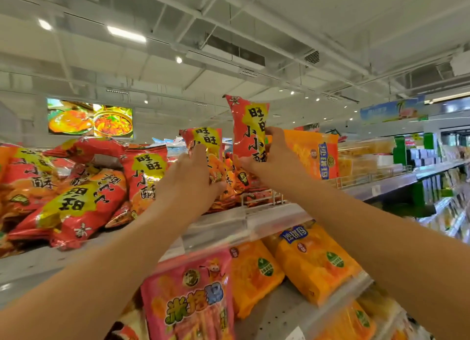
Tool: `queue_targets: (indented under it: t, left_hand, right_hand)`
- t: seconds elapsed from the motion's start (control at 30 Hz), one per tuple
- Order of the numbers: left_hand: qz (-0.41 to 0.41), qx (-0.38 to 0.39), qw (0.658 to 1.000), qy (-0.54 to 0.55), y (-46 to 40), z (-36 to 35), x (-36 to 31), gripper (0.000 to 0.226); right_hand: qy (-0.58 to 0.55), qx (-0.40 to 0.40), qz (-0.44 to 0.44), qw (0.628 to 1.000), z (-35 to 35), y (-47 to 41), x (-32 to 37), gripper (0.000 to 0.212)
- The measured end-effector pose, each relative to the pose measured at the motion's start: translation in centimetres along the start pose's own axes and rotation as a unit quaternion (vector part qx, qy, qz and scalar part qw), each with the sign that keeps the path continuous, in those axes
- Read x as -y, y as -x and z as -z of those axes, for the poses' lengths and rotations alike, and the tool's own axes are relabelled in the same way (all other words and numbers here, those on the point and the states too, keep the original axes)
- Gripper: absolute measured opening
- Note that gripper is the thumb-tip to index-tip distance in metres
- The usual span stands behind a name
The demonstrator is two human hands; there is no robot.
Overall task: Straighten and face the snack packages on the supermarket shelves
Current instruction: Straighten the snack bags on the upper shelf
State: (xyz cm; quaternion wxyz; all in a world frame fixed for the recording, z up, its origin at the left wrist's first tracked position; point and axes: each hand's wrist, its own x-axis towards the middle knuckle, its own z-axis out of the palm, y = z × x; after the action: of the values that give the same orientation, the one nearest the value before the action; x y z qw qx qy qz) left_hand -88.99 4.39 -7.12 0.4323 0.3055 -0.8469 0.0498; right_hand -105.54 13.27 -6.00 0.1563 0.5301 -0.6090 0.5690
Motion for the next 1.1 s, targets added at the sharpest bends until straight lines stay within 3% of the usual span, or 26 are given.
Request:
queue_targets:
  t: [0.27,0.37,0.5,0.67,0.87,1.03,1.1]
  left_hand:
    - [0.072,0.036,0.988,-0.134,-0.3,-2.7,-0.9,0.083]
    - [0.114,0.064,0.984,-0.123,0.2,-2.9,-1.2,0.083]
    - [0.156,0.036,0.987,-0.024,1.3,-2.9,-1.3,0.062]
    - [0.160,0.005,0.983,-0.086,1.8,-3.2,-2.0,0.050]
    - [0.151,-0.010,0.980,-0.133,2.6,-3.7,-2.6,0.055]
    - [0.112,-0.046,0.977,-0.174,4.5,-3.3,-2.6,0.060]
    - [0.071,-0.060,0.973,-0.211,6.1,-1.9,-1.9,0.058]
  right_hand:
    - [0.009,0.122,0.026,0.992,-3.9,-3.8,-4.5,0.077]
    - [0.047,0.164,0.053,0.984,-3.7,-3.2,-5.7,0.077]
    - [0.130,0.141,0.147,0.970,-3.8,-1.3,-7.2,0.069]
    - [0.224,0.096,0.192,0.951,-4.7,0.0,-8.0,0.085]
    - [0.226,0.056,0.211,0.949,-4.9,0.2,-8.4,0.086]
    - [0.176,0.117,0.195,0.958,-4.7,0.9,-8.1,0.090]
    - [0.163,0.098,0.236,0.953,-4.4,1.8,-7.1,0.085]
